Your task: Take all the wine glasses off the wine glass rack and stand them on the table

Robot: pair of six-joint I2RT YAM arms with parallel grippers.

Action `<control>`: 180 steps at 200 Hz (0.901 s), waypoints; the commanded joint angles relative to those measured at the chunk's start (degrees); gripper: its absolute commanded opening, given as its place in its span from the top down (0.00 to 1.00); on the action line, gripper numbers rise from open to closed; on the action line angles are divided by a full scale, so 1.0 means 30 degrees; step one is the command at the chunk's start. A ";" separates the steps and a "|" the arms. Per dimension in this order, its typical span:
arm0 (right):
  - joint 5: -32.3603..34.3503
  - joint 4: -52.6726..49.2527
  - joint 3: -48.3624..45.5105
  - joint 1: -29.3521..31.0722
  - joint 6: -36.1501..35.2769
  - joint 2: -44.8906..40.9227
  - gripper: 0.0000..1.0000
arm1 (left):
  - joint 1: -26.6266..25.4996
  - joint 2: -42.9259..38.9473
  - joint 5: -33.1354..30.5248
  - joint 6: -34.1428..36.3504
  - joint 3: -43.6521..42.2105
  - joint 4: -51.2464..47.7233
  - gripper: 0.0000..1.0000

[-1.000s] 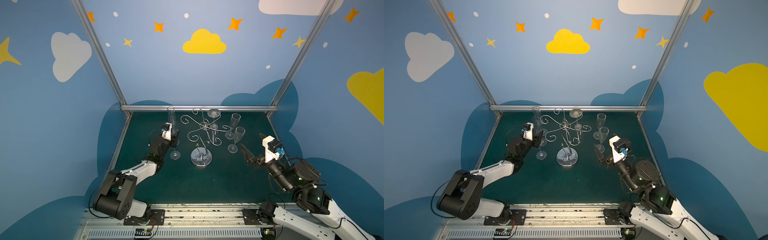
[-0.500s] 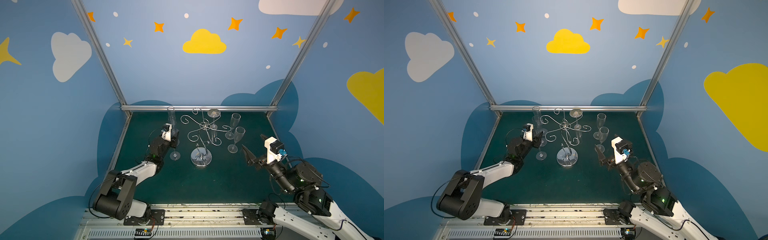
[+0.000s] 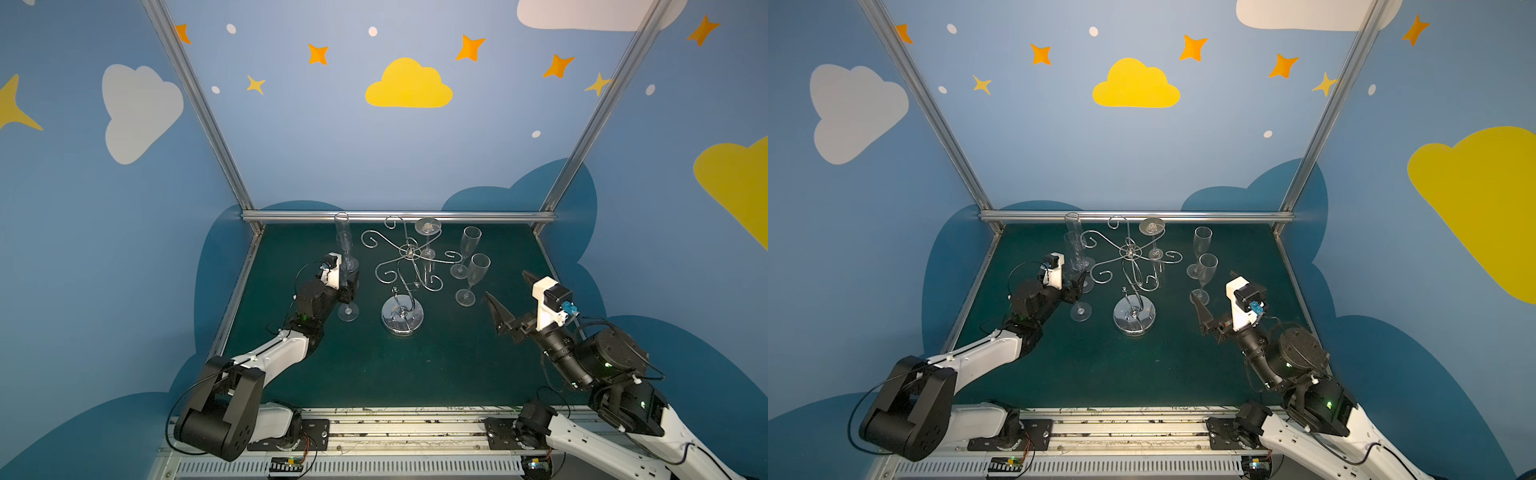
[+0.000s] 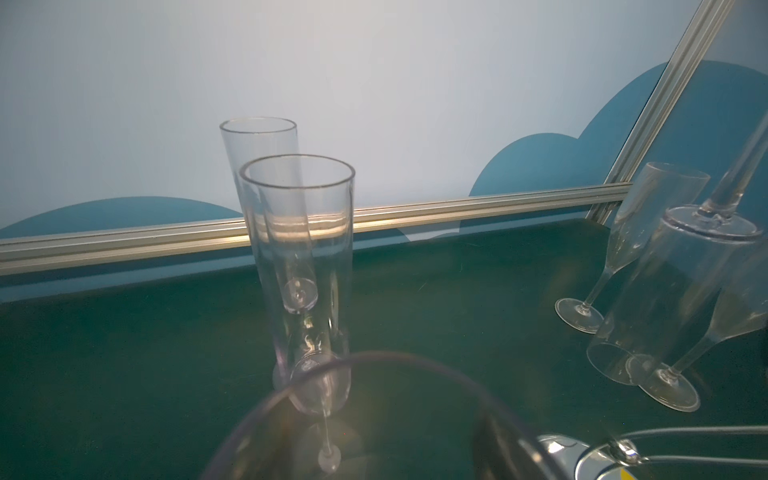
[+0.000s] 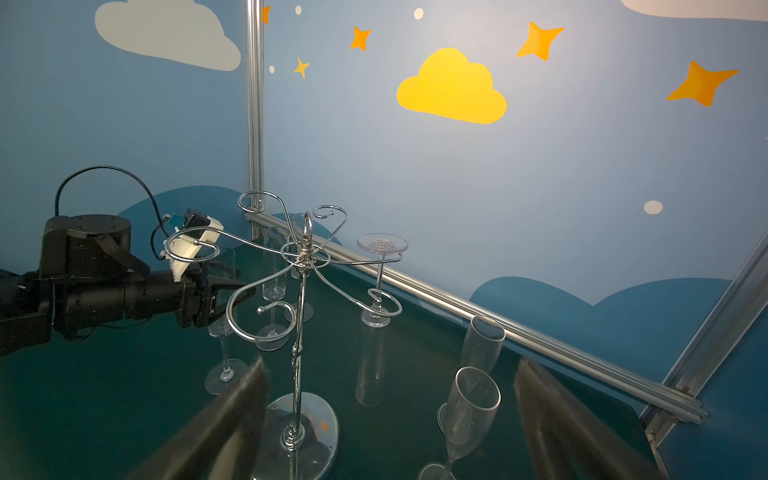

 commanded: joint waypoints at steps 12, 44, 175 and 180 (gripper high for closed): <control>-0.0238 0.0177 -0.0069 -0.0067 0.0274 -0.0211 0.08 | -0.0070 -0.1410 -0.0446 0.0149 -0.0360 -0.1345 0.24; -0.0502 0.0029 0.0667 -0.0131 -0.0014 0.0620 0.08 | -0.0128 -0.3432 -0.0788 0.0076 -0.0776 -0.2815 0.05; -1.2082 -0.7079 1.3539 -0.9566 0.6435 1.3931 0.10 | -0.0143 -1.4482 -0.0209 -0.1896 0.1322 -1.4521 0.01; -1.2895 -0.7349 1.4076 -0.9943 0.6769 1.4497 0.11 | -0.0157 -1.4646 -0.0165 -0.1969 0.1541 -1.4998 0.01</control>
